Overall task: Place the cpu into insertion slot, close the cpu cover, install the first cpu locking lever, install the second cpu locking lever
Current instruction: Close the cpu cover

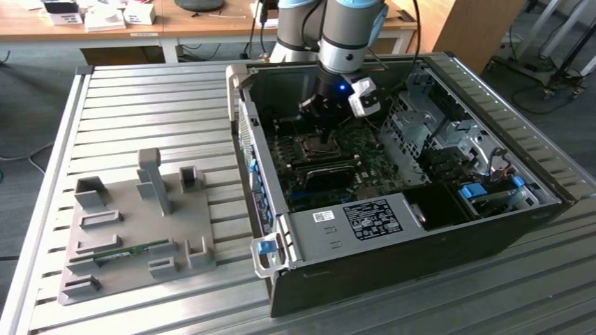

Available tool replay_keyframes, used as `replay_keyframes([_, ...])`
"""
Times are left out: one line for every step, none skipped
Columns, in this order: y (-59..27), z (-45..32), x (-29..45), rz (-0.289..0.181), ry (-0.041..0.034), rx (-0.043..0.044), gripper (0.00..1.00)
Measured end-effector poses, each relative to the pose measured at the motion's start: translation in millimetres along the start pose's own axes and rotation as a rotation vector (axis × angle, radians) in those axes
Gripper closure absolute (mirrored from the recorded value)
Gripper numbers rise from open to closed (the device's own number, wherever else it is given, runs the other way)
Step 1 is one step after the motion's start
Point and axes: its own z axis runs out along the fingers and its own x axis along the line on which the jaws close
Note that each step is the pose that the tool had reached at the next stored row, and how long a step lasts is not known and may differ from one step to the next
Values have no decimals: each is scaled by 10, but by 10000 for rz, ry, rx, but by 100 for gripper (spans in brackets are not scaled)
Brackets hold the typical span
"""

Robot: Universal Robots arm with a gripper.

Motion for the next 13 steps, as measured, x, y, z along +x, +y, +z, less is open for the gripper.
replay_keyframes([0,3,0,-193,0,-3,89])
replay_keyframes([0,5,0,-364,0,-4,89])
replay_keyframes([-1,7,2,-478,0,-5,89])
replay_keyframes([-1,9,7,-548,0,-6,89])
replay_keyframes([-2,11,13,-610,0,-8,89])
replay_keyframes([-3,15,20,-669,0,-9,89])
replay_keyframes([-5,18,32,-714,0,-9,89])
replay_keyframes([-6,20,47,-736,-1,-10,89])
replay_keyframes([-8,22,63,-749,-1,-11,89])
replay_keyframes([-11,23,83,-754,-1,-11,89])
replay_keyframes([-14,25,104,-757,-1,-11,89])
replay_keyframes([-17,27,125,-760,-1,-11,89])
replay_keyframes([-20,28,144,-763,-1,-11,89])
